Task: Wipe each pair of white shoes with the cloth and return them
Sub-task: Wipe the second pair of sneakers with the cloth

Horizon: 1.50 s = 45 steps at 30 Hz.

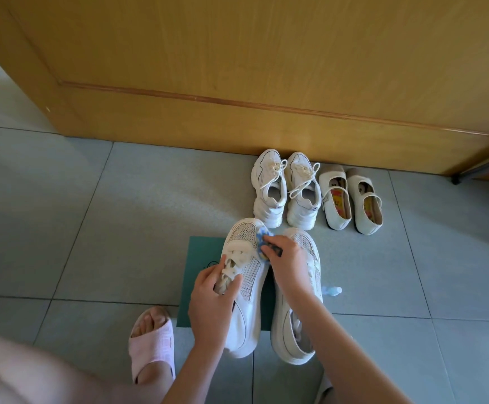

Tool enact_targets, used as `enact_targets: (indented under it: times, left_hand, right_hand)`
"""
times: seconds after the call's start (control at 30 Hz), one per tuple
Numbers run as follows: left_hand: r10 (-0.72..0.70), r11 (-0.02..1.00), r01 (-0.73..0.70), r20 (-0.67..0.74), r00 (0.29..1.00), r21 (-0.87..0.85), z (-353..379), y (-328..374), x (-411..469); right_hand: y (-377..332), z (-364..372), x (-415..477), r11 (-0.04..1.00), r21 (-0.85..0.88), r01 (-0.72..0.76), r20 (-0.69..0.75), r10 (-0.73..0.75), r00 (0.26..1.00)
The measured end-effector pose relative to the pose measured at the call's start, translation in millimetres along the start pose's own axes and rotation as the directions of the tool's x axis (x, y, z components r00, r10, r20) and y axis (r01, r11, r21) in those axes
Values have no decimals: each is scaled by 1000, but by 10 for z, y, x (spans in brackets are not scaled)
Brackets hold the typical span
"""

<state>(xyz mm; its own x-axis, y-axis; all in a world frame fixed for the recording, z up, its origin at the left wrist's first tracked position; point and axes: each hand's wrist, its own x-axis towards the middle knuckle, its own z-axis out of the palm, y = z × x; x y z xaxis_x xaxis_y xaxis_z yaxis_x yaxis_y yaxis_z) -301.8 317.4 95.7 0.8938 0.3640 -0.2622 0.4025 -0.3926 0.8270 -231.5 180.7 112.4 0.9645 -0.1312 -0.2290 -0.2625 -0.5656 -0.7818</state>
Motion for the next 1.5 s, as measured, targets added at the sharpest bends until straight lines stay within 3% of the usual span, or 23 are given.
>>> enact_targets:
  times: [0.13,0.23,0.37,0.53,0.73,1.07,1.23,1.4,1.5]
  left_hand:
    - [-10,1000,10,0,1000,-11,-20,-13,12]
    - [10,1000,-9,-16,1000,4,-35,-21,14]
    - [20,999,-20,-21,1000,-25,-33,-39,22]
    - [24,999,-25,-36,999,-21,-45,-40,19]
    - [28,1000,-29,-34,999,-11,-25,-22,6]
    - [-13,999,13,7,1000,-34,-56,-37,41]
    - [-21,999,22,24,999,-38,-54,-32,42]
    - [-5,999,5,21,1000,-44,-60,-40,55]
    - [4,999,-3,15,1000,-48,-70,-52,63]
  right_hand:
    - [-83,-143,-116,988,118,-101,118,87,989]
    - [-205,-275,98,979,190,-76,12,75,997]
    - [-442,-208,567,997,64,31,-66,-27,997]
    - [-436,103,742,990,-113,88,138,-72,988]
    - [-251,113,527,982,-77,170,18,-170,985]
    - [-87,130,246,999,-10,37,-68,-38,997]
    - [-23,35,34,996,-88,-14,2,14,1000]
    - [-108,-146,-118,994,-41,-103,155,108,982]
    - [-217,-295,70,989,75,-125,39,123,992]
